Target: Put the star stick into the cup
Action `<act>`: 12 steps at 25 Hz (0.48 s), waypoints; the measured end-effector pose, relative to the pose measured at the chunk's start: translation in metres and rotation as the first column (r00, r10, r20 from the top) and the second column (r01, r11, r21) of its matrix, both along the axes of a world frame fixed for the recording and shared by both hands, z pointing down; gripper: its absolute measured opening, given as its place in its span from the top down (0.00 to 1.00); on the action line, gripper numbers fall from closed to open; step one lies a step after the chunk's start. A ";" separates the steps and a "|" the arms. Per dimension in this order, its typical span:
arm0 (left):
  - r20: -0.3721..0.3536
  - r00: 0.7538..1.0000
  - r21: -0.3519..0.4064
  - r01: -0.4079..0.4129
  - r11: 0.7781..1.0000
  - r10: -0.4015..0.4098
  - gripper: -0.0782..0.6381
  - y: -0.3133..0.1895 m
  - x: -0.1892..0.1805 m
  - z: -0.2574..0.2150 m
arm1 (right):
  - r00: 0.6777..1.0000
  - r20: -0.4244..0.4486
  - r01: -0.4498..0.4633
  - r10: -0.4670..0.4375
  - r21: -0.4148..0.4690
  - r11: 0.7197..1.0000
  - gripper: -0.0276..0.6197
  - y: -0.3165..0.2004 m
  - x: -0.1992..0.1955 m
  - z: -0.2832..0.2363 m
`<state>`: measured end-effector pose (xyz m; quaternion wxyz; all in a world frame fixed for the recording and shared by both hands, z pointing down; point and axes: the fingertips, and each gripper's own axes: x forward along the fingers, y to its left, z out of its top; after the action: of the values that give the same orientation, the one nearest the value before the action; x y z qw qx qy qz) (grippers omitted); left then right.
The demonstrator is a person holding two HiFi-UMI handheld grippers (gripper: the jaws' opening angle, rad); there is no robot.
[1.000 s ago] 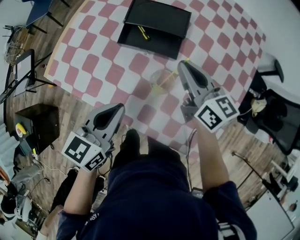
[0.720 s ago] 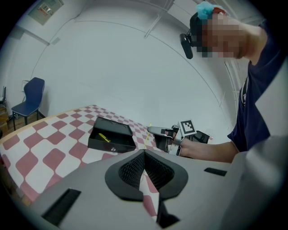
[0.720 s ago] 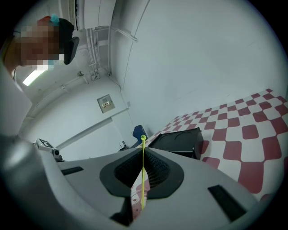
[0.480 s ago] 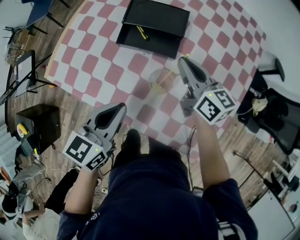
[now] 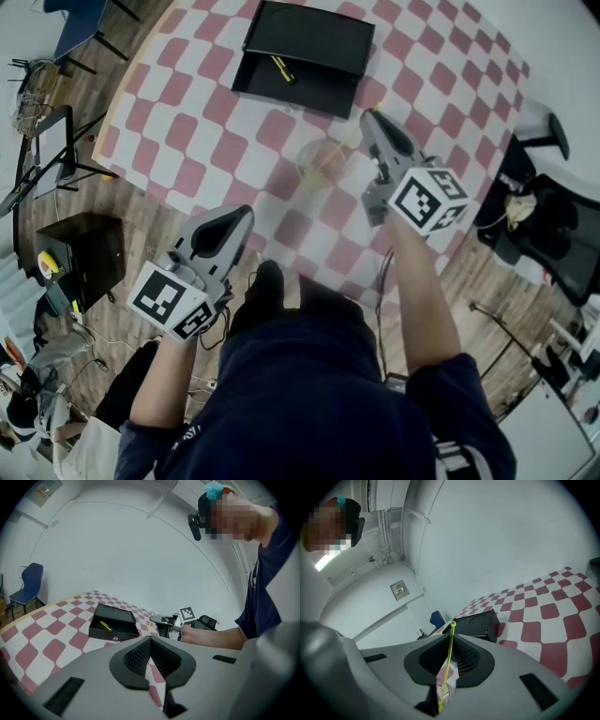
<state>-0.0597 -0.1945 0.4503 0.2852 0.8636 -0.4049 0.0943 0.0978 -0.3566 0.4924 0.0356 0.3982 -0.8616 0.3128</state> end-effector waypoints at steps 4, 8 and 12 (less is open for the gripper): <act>0.006 1.000 0.011 -0.008 1.000 0.008 0.85 0.000 -0.001 -0.004 | 1.000 0.000 -0.009 0.009 -0.015 1.000 0.84 -0.001 0.003 0.003; 0.006 1.000 0.024 -0.020 1.000 0.019 0.85 0.000 0.000 -0.010 | 0.999 -0.037 -0.028 0.028 -0.016 0.999 0.82 -0.002 0.008 0.006; 0.004 0.999 0.036 -0.032 0.999 0.032 0.85 0.003 0.000 -0.017 | 0.995 -0.087 -0.050 0.047 -0.034 0.998 0.76 0.002 0.015 0.011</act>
<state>-0.0594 -0.1911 0.4331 0.2671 0.8748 -0.3934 0.0930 0.1128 -0.3546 0.5038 0.0722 0.4314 -0.8436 0.3115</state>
